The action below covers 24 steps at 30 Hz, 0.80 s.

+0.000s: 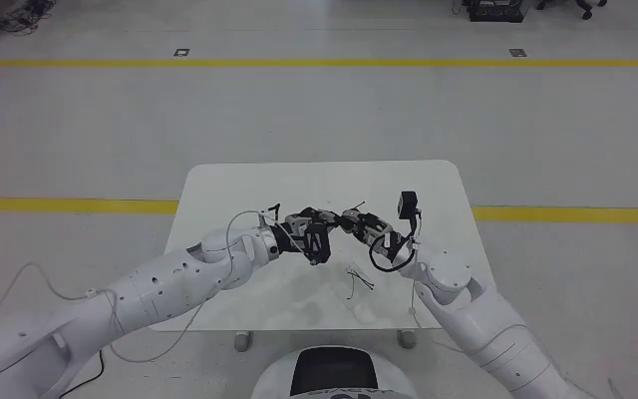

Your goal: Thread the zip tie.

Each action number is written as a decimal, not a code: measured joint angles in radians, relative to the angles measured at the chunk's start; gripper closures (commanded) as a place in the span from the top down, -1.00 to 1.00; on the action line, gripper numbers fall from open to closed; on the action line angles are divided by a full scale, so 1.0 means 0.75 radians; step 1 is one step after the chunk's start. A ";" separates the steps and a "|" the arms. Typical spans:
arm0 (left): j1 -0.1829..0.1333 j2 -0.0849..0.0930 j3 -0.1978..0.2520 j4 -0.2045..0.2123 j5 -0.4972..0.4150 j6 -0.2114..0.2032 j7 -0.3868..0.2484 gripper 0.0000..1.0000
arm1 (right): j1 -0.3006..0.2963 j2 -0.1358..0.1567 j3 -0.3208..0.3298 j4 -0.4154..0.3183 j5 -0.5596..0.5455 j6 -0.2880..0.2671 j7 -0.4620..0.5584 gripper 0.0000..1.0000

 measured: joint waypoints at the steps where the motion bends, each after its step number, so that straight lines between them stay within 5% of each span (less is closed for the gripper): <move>1: 0.000 0.000 0.000 0.000 0.000 -0.001 0.000 -1.00 | -0.001 -0.001 0.001 0.000 -0.001 0.001 0.001 -0.76; 2: 0.001 0.000 0.000 0.001 0.000 -0.002 0.000 -1.00 | -0.001 -0.002 0.003 0.001 -0.002 0.002 0.002 0.36; 3: 0.004 0.001 0.000 0.003 0.000 0.000 -0.003 -1.00 | -0.002 -0.004 0.004 0.001 -0.004 0.004 0.004 1.00; 18: 0.092 0.010 -0.001 0.068 -0.002 0.026 0.088 -1.00 | -0.081 0.002 0.102 -0.020 -0.081 -0.042 0.023 1.00; 24: 0.142 0.012 -0.068 0.103 -0.174 -0.009 0.101 -1.00 | -0.121 0.011 0.137 -0.039 -0.144 -0.076 0.061 1.00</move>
